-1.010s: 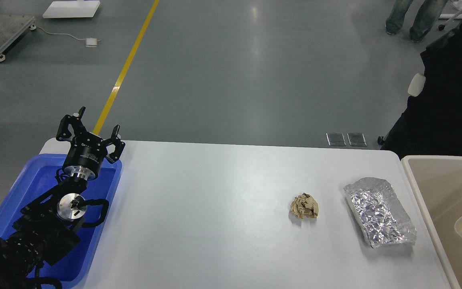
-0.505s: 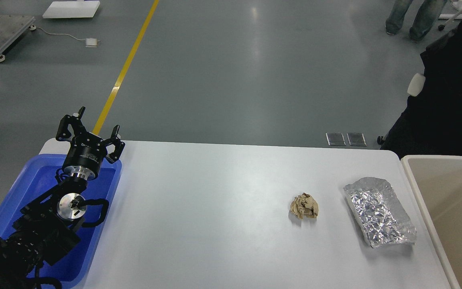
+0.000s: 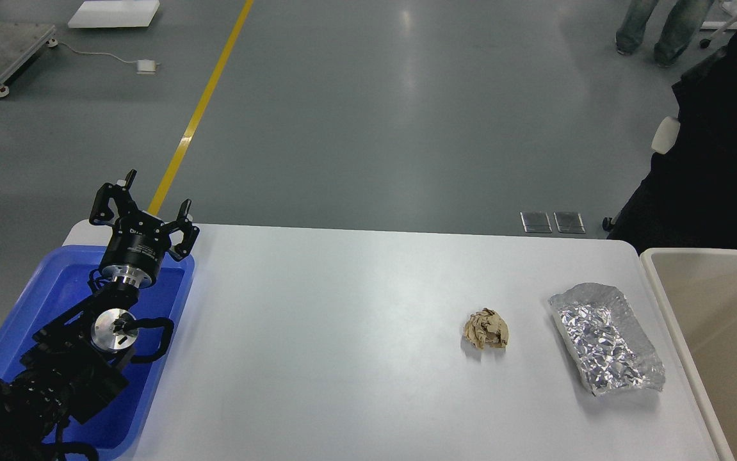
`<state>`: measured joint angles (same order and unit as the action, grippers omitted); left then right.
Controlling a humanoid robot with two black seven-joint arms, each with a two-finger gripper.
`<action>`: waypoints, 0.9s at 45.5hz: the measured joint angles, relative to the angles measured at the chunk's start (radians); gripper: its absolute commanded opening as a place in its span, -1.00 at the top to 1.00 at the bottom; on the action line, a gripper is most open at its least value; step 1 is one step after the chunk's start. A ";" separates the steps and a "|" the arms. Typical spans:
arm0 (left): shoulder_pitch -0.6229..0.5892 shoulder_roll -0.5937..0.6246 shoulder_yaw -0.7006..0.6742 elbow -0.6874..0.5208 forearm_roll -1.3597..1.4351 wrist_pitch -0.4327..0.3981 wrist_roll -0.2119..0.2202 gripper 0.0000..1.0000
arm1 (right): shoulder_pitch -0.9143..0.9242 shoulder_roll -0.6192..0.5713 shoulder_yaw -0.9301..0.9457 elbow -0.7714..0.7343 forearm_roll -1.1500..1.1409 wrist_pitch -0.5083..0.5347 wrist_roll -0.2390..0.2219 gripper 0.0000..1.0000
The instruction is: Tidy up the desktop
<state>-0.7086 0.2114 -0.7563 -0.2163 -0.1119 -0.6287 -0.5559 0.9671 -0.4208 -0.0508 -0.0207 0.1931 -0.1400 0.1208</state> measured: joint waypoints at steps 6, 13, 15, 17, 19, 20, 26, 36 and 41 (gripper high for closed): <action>0.000 0.000 0.000 0.000 0.000 0.000 0.000 -1.00 | 0.097 -0.043 0.112 0.072 0.000 0.036 0.001 -1.00; 0.000 0.000 0.000 0.000 0.000 0.000 0.000 -1.00 | 0.187 -0.110 0.296 0.242 -0.005 0.071 0.009 -1.00; 0.000 0.000 0.000 0.000 0.000 0.000 0.000 -1.00 | 0.197 -0.124 0.334 0.284 -0.008 0.079 0.009 -1.00; 0.000 0.000 0.000 0.000 0.000 0.000 0.000 -1.00 | 0.216 -0.146 0.406 0.363 -0.019 0.095 0.011 -1.00; 0.000 0.000 0.000 0.000 0.000 0.000 0.000 -1.00 | 0.214 -0.157 0.455 0.413 -0.033 0.101 0.011 -1.00; 0.000 0.001 0.000 0.000 0.000 0.000 0.000 -1.00 | 0.212 -0.163 0.481 0.439 -0.040 0.105 0.011 -1.00; 0.000 0.001 0.000 0.000 0.000 0.000 0.000 -1.00 | 0.168 -0.180 0.637 0.587 -0.111 0.124 0.026 -1.00; 0.000 0.000 0.000 0.000 0.000 0.000 0.000 -1.00 | 0.027 -0.161 0.770 0.734 -0.201 0.148 0.161 -1.00; 0.000 0.000 0.000 0.000 0.000 0.000 0.000 -1.00 | -0.053 -0.128 0.801 0.776 -0.224 0.156 0.252 -1.00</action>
<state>-0.7087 0.2117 -0.7563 -0.2159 -0.1120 -0.6289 -0.5559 0.9138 -0.5491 0.7502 0.7551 -0.0310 0.0157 0.3724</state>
